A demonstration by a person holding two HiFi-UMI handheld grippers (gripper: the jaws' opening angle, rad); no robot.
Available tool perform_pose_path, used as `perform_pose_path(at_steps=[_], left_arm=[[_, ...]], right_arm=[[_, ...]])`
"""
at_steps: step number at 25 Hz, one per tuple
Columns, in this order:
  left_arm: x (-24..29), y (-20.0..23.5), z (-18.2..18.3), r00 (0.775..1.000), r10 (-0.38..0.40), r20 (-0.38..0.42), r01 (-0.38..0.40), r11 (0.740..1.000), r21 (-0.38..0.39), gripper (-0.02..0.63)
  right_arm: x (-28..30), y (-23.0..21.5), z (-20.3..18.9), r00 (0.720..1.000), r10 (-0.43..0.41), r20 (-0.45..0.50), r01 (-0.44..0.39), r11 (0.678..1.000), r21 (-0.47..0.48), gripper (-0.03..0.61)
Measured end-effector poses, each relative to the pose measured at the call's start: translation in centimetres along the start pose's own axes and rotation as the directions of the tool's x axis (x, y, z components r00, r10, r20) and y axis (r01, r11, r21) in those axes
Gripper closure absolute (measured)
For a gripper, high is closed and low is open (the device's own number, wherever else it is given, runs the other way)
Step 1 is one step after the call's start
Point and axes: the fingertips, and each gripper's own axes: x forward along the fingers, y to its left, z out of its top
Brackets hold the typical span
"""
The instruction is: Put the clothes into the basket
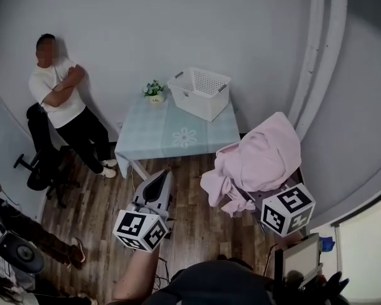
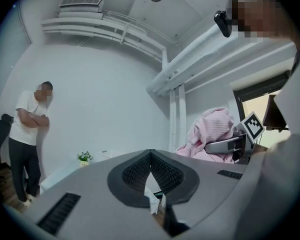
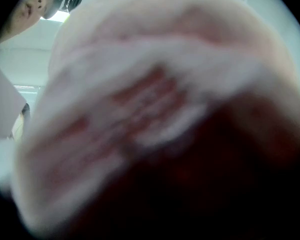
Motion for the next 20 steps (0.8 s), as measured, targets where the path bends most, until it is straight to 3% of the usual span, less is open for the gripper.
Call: perform_pose_path(at_steps=[10,20], left_arm=[[0.4,-0.2,-1.4,0.999,-0.008,-0.032,0.008,1.0,0.011,0.604],[8.4,6.7,-1.8,0.999,-0.048,-0.013,0.048,0.998,-0.037,0.604]], right_arm=[[0.4,-0.4,-0.9,1.0,0.011,0.005,-0.011,1.0,0.0,0.244],[8.9,-4.7,-0.2,0.999,-0.031,-0.022,0.032,0.999,0.015,0.244]])
